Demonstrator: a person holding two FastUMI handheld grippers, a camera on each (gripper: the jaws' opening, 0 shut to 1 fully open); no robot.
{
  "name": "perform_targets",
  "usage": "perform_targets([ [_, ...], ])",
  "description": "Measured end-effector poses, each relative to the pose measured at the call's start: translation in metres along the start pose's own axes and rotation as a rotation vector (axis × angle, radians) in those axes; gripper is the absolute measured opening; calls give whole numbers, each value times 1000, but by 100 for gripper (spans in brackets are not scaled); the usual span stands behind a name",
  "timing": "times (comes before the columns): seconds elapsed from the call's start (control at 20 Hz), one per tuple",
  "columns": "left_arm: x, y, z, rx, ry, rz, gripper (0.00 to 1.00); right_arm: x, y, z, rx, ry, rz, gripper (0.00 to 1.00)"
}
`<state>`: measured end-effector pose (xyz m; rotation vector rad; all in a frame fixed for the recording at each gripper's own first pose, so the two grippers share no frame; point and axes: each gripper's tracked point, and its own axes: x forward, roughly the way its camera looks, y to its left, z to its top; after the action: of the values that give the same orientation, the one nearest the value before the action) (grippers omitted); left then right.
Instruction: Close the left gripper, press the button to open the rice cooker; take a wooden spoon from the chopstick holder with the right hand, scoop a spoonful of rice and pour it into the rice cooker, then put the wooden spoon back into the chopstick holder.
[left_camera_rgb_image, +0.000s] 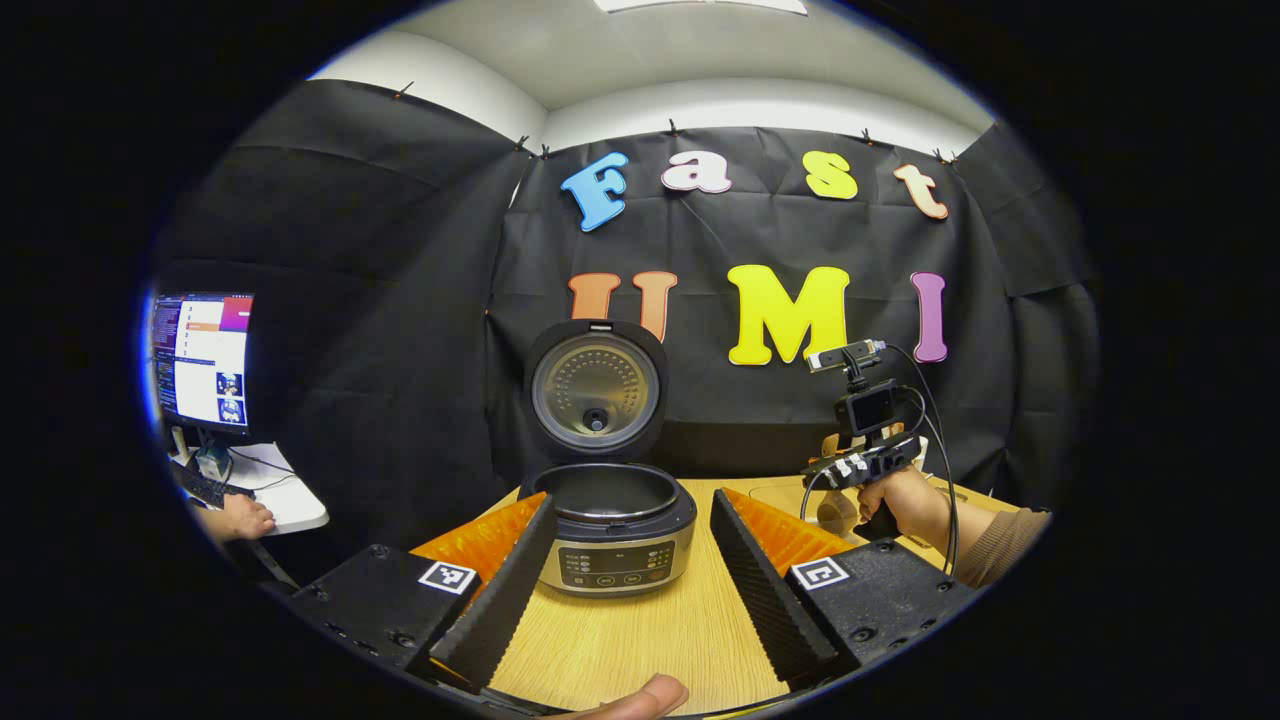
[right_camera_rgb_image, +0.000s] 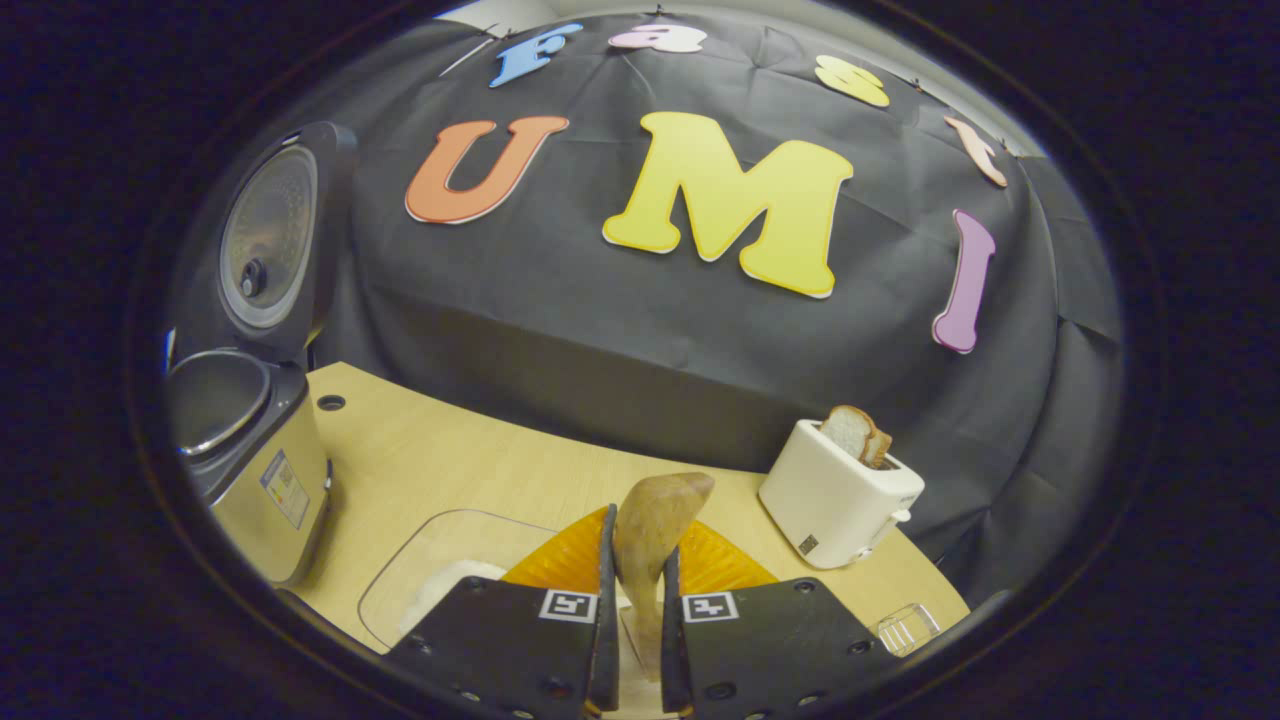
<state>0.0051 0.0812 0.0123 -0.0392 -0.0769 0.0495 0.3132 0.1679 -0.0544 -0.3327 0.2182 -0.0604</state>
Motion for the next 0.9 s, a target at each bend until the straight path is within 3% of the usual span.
perform_targets([
  [0.2,-2,-1,3,8,-7,-5,98,-15,3,-8,-21,8,-59,16],
  [0.4,-5,3,6,7,-16,0,98,-35,4,-22,20,96,-80,16],
  [0.65,-8,7,8,-22,-21,-3,98,-57,16,-52,260,283,34,17],
  [0.8,-10,8,11,-41,-27,-7,98,-59,11,-52,401,315,71,17],
  [0.9,-11,9,12,-51,-29,-9,98,-65,21,-53,556,353,149,17],
])
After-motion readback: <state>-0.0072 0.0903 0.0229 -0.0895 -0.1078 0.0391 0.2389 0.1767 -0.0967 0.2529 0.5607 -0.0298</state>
